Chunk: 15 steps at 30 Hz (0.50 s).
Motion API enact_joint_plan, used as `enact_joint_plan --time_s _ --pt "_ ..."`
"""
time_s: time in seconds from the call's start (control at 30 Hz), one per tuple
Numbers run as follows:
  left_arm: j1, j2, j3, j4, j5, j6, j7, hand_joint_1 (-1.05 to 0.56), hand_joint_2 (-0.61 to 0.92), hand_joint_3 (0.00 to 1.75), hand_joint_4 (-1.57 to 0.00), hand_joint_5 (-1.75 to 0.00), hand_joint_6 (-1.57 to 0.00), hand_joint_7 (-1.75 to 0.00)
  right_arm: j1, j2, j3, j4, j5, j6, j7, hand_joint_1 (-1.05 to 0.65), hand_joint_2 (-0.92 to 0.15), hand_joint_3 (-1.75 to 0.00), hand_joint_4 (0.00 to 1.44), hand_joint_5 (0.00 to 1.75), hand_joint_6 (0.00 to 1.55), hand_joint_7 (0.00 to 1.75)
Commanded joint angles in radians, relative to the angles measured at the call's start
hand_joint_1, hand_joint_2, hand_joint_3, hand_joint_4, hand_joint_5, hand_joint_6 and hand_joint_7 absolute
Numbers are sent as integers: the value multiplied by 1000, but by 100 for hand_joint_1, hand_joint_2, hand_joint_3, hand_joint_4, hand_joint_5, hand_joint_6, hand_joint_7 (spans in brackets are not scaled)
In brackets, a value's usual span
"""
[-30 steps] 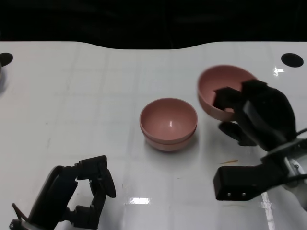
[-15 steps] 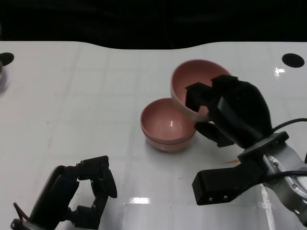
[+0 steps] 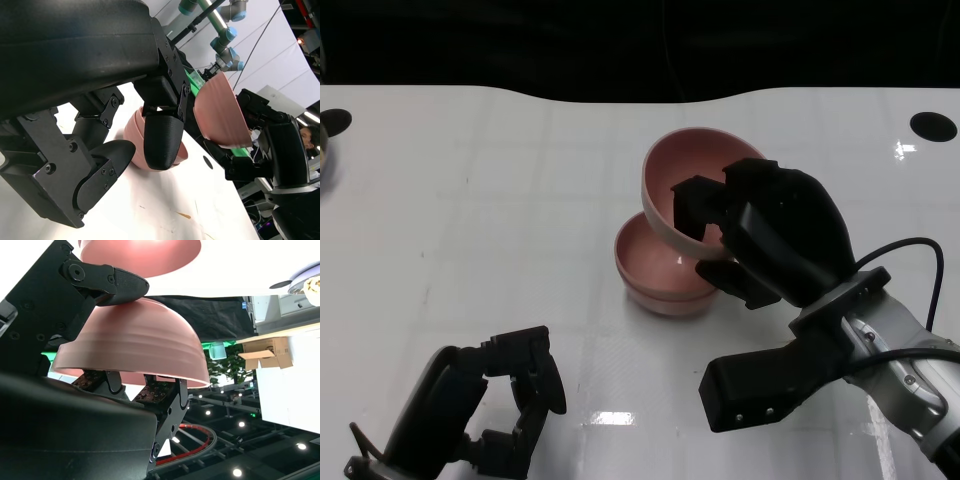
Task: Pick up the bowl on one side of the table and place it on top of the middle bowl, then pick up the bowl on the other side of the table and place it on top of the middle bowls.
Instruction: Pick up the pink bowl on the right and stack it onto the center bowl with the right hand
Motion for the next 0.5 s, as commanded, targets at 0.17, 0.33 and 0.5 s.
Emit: enact_joint_plan --time_s 0.17,0.33,0.5 --pt "-2 5 3 -2 6 -2 0 -2 24 156 -89 -175 -82 -155 -53 2 22 77 -2 -17 0 -10 -33 -91 98 175 87 146" --pt "3 -3 -8 -9 1 3 -7 -2 24 157 -91 -170 -84 -152 -100 21 66 203 -12 -32 7 -18 -51 -67 96 175 80 150" --pt "6 -4 -5 -13 28 -4 6 -2 23 157 -91 -168 -85 -150 -136 39 94 271 -26 -2 18 -22 -68 -38 94 175 85 126"
